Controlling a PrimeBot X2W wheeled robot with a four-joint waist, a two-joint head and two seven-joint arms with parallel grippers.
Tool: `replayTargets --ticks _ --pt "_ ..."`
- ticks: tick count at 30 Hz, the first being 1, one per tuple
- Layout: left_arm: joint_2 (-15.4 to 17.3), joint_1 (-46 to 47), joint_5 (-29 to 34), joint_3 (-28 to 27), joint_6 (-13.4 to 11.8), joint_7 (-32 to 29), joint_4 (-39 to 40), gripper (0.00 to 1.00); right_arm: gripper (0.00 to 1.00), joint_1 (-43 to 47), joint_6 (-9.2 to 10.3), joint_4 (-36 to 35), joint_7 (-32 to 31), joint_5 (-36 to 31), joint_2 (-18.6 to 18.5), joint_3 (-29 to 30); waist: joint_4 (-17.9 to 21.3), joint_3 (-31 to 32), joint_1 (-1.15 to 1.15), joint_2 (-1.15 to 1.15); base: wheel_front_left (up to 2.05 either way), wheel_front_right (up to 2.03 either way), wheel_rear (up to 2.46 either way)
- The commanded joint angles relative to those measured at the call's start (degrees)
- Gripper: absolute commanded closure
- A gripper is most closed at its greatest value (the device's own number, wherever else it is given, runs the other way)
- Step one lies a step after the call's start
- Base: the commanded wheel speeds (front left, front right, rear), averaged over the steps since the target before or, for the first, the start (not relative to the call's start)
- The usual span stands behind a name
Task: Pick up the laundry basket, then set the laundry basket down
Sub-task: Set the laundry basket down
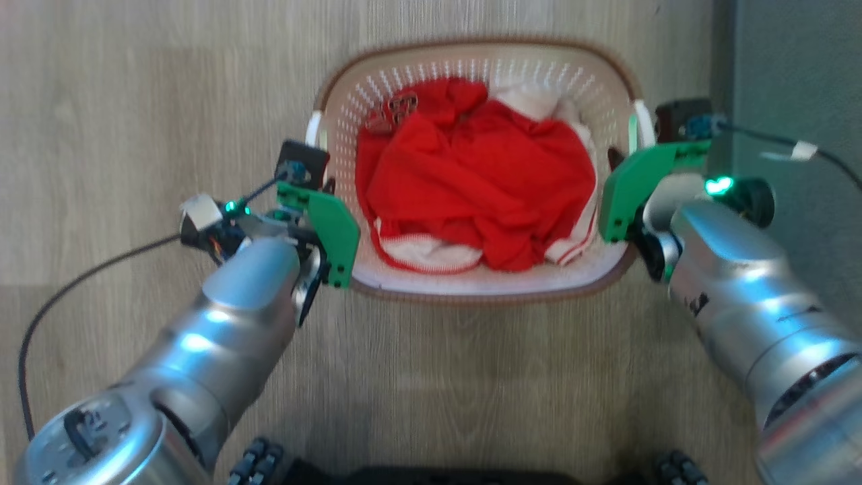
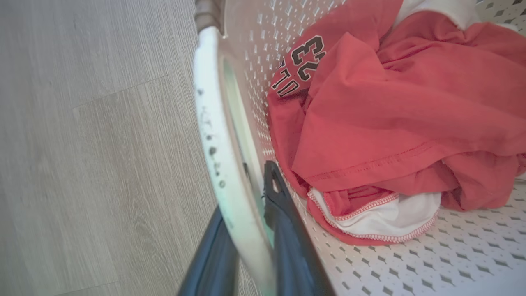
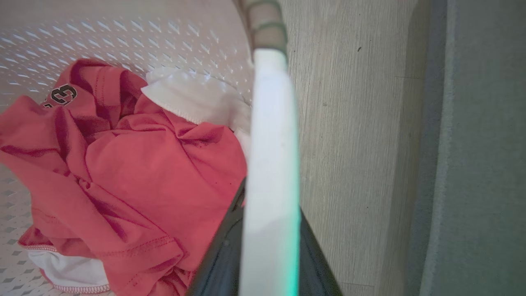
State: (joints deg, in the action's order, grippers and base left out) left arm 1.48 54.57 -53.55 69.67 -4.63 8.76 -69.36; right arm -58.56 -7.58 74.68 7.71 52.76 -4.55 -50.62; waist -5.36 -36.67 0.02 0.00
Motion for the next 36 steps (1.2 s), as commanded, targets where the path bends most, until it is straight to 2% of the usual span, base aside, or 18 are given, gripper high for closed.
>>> replayTargets --ticks 1,15,36 --pt "1.4 2.3 0.3 -0.5 -0.5 0.9 0.3 1.00 1.00 0.0 0.09 -0.7 0.8 -2.0 0.0 -0.4 0.0 -4.7 -0.02 0.00 0.00 0.00 0.00" --pt "1.4 7.2 0.3 0.8 -1.0 1.8 0.5 1.00 1.00 -3.4 0.09 -0.7 1.2 -10.0 -0.1 6.8 -0.8 -12.4 -0.02 0.00 0.00 0.00 0.00" --pt "1.4 8.0 -0.6 2.2 -1.6 2.2 1.1 1.00 1.00 -3.4 0.09 -0.7 1.3 -19.6 1.2 16.1 -0.3 -14.8 -0.02 0.00 0.00 0.00 0.00"
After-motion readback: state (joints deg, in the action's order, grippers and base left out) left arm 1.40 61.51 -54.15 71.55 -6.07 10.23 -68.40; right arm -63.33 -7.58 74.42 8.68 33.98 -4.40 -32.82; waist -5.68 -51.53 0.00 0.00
